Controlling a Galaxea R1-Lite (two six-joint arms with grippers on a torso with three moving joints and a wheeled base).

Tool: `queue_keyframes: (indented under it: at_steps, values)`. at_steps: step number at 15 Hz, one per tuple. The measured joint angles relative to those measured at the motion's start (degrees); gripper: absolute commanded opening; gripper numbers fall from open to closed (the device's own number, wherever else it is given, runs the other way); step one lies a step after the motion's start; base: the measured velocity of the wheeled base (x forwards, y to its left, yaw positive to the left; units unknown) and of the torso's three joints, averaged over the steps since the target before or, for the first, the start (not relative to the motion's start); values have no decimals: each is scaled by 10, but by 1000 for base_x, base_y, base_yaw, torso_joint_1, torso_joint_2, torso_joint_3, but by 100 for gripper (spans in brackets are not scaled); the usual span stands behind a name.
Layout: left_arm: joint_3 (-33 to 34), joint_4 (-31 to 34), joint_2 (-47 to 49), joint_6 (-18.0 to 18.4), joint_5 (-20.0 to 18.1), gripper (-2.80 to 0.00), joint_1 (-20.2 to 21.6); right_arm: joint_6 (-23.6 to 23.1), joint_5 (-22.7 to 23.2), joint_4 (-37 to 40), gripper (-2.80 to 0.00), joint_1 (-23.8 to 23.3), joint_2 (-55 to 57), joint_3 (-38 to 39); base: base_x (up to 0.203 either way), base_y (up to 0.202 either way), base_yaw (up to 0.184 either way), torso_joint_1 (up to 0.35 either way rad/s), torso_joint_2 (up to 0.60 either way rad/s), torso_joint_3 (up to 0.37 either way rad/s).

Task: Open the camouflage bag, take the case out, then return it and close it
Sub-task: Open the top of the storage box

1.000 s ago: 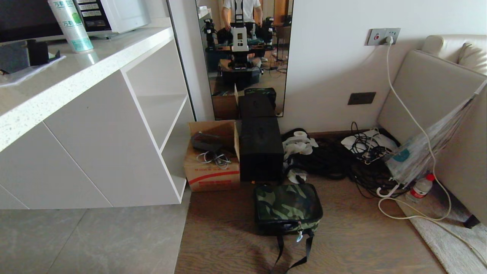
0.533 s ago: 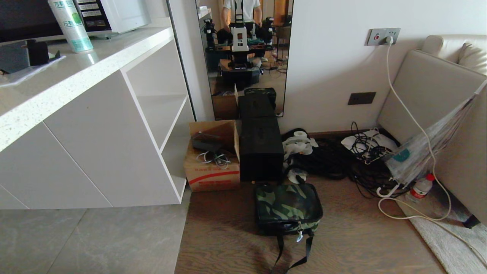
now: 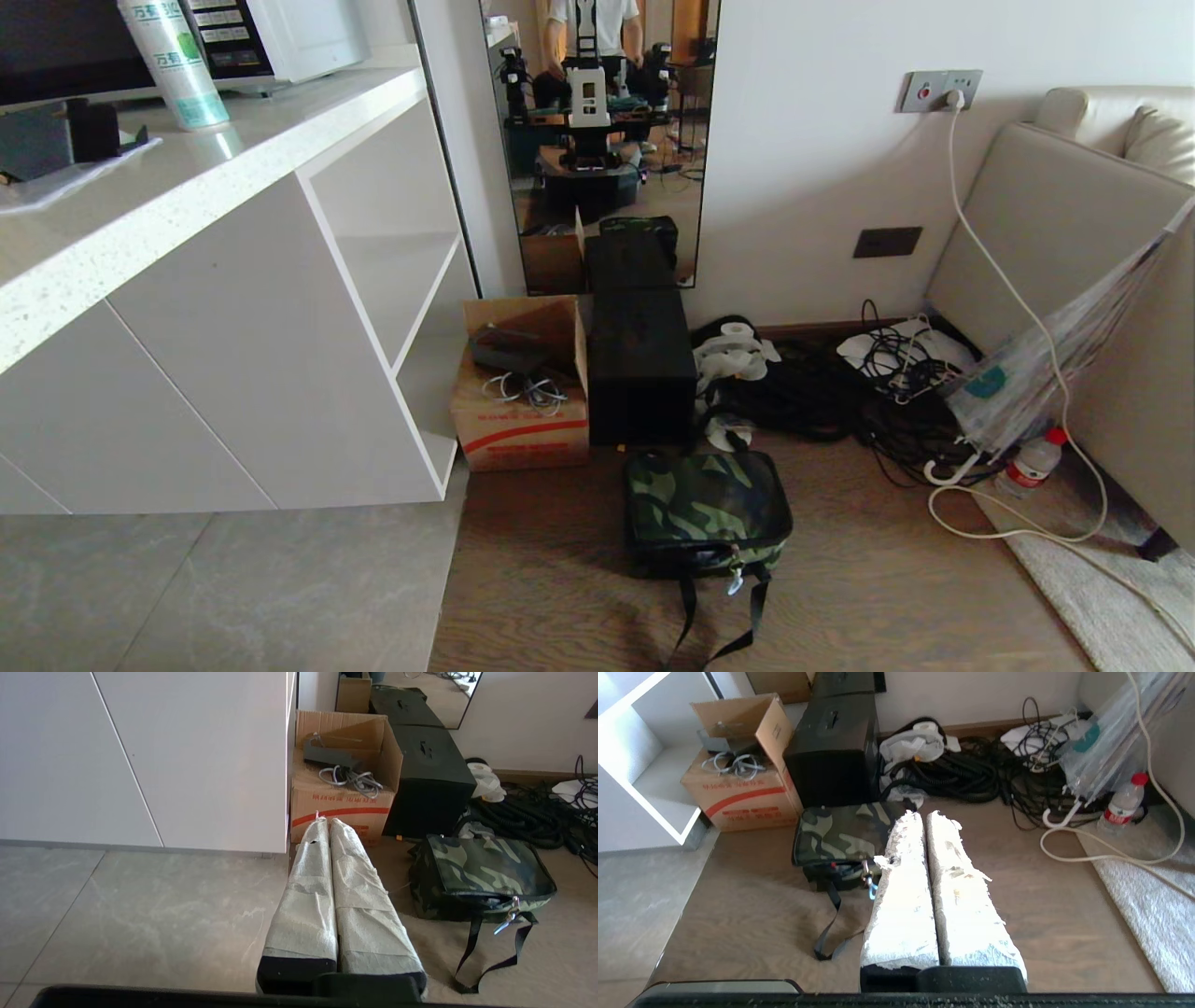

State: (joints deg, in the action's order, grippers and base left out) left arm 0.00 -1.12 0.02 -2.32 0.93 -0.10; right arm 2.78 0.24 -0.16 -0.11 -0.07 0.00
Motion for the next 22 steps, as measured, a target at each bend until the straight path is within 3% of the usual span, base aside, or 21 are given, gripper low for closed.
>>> queue_keyframes:
  at_steps: [3, 10, 22]
  values:
    - [0, 0, 0, 0, 0, -280, 1, 0, 0, 0, -280, 0, 0, 0, 148, 0, 2, 5, 2, 0]
    - [0, 0, 0, 1, 0, -280, 1, 0, 0, 0, -280, 0, 0, 0, 0, 0, 0, 1, 1, -23]
    - [0, -1, 0, -2, 0, -280, 1, 0, 0, 0, -280, 0, 0, 0, 0, 0, 0, 4, 2, -187]
